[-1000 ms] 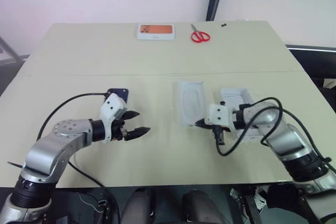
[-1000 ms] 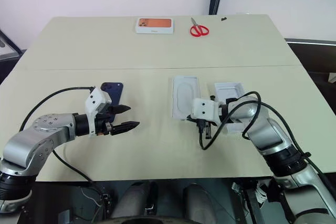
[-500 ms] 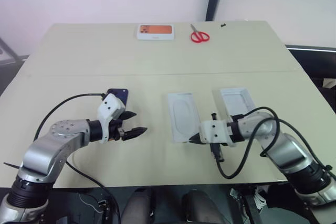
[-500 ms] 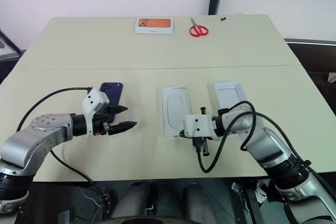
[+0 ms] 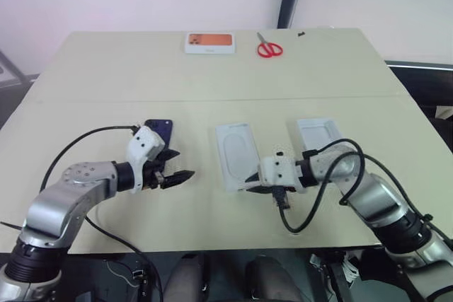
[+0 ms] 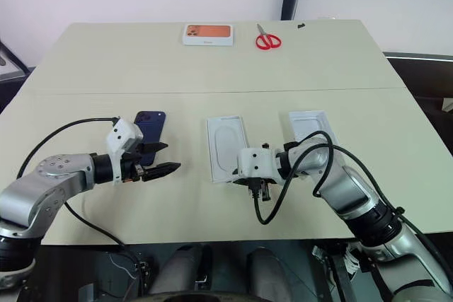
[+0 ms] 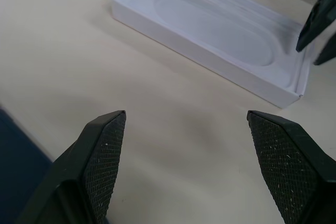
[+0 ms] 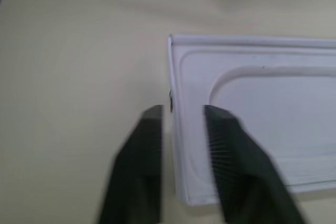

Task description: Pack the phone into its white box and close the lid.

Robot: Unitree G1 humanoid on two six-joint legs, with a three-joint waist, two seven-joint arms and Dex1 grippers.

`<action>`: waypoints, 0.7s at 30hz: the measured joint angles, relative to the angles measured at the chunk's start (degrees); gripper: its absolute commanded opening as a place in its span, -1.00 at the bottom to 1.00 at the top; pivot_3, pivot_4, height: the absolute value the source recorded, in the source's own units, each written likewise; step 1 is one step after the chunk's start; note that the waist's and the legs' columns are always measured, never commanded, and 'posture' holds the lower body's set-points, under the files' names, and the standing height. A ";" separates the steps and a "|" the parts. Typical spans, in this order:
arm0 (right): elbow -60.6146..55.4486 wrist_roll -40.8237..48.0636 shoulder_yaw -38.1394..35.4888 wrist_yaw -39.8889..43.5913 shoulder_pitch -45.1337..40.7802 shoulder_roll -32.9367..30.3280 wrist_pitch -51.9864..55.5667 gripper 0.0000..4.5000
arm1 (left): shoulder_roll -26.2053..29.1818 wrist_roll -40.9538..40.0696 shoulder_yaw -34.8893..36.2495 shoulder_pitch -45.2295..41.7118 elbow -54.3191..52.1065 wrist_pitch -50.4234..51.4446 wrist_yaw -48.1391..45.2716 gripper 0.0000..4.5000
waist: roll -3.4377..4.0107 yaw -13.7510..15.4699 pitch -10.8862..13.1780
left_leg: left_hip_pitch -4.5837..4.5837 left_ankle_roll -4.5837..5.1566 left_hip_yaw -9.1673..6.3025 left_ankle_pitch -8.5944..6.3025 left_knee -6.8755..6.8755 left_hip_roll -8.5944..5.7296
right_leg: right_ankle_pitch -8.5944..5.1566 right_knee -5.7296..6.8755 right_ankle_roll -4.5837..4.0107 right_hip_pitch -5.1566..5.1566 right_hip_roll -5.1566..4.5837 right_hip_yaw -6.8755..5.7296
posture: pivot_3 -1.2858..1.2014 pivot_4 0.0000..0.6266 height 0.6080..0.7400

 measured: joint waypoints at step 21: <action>19.68 -7.44 6.39 -21.80 -19.57 22.12 1.88 -0.98 | -8.69 -8.03 26.77 -18.55 23.50 34.67 29.98 1.00 | -0.06 -0.27 -0.02 | -0.02 -0.11 -0.01 0.06 0.14 -0.06 | 0.00 0.62 0.00 -0.34 0.00 -0.03 | 0.03 -0.52 1.00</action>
